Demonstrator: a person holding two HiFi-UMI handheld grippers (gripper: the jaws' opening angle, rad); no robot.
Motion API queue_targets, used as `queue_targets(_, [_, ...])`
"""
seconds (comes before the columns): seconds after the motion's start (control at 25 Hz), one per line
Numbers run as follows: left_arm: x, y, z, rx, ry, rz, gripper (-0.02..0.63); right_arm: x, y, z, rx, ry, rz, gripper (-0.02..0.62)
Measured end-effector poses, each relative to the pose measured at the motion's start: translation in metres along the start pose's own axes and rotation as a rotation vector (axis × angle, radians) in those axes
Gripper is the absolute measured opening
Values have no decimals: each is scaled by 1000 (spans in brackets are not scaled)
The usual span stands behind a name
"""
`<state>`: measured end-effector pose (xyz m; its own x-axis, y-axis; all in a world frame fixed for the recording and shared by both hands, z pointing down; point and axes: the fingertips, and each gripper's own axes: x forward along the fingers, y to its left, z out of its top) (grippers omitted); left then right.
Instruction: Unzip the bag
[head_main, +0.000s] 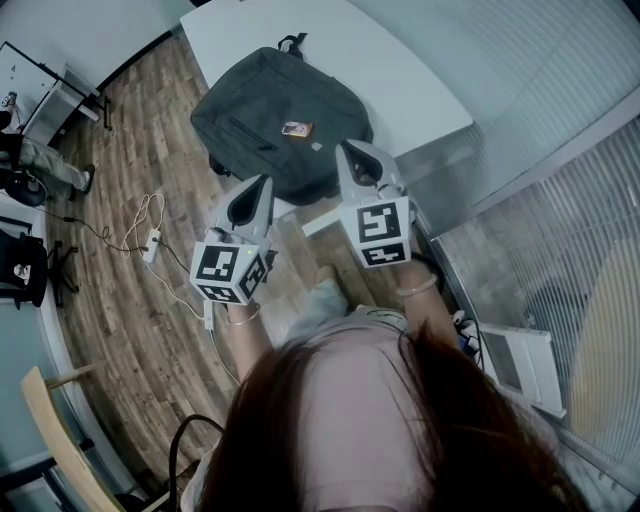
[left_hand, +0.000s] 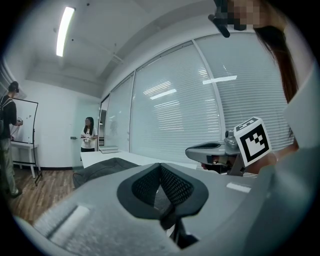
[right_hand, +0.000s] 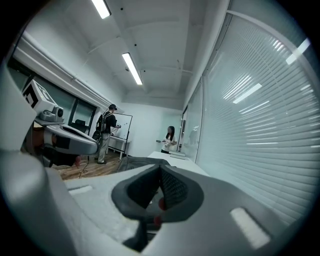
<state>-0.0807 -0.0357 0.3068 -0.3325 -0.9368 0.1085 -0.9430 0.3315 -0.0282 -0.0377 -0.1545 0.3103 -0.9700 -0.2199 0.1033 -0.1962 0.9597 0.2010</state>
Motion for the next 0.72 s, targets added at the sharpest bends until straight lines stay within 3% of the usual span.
queue_targets(0.72, [-1, -7, 5, 19, -1, -38, 11, -5, 7, 0, 37, 22, -5, 3])
